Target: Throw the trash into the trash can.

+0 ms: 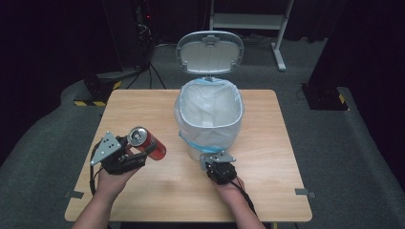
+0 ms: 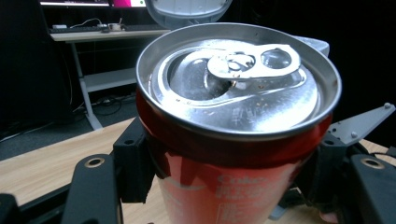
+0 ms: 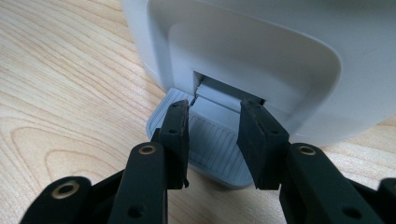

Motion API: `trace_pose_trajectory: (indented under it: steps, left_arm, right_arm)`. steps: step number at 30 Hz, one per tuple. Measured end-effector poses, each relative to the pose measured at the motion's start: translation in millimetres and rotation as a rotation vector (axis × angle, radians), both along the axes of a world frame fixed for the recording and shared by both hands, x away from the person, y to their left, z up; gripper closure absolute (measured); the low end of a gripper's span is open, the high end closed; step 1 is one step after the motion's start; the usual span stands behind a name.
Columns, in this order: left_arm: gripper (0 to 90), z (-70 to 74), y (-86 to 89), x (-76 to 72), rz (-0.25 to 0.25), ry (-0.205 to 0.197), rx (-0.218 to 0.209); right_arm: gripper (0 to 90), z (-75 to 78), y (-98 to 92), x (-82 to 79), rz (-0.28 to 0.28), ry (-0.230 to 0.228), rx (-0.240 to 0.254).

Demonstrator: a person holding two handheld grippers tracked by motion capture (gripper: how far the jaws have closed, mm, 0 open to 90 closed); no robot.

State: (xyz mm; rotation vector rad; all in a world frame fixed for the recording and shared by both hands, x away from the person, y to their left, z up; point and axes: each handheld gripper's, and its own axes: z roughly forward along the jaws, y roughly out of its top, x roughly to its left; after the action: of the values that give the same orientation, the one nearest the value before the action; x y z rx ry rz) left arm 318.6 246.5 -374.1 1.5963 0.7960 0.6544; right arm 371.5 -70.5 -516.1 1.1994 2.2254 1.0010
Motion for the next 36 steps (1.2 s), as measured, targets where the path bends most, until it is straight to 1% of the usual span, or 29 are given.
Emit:
trace_pose_trajectory:
  steps: [3, 11, 16, 21, 26, 33, 36]
  left_arm:
    - [33.9, 2.0, -0.6, 0.9, 0.0, -0.005, 0.0]
    - [33.9, 10.3, -1.2, 4.6, 0.004, -0.022, -0.024]
    - [33.8, 19.9, -1.8, 6.7, 0.005, -0.044, -0.034]
    - [33.9, 26.2, -2.5, 8.7, 0.004, -0.056, -0.038]
    - [33.9, 35.5, -4.1, 11.5, 0.001, -0.073, -0.058]
    - [33.9, 44.3, -6.8, 15.4, -0.002, -0.09, -0.069]
    - [33.9, 52.1, -10.0, 17.9, -0.004, -0.106, -0.074]
  right_arm:
    - [63.5, 0.0, 0.1, 0.0, 0.0, 0.0, 0.0]
    - [63.5, 0.0, -0.3, 0.2, 0.003, -0.004, -0.003]
    - [63.5, 0.0, 0.0, 0.0, 0.0, 0.0, 0.001]
    - [63.4, 0.0, -0.2, 0.1, 0.003, -0.004, -0.003]
    - [63.4, 0.0, -0.2, 0.1, 0.002, -0.004, -0.003]
    - [63.5, -0.1, 0.1, -0.1, 0.0, -0.001, 0.0]
    - [63.5, -0.1, 0.0, -0.1, 0.001, -0.001, 0.0]
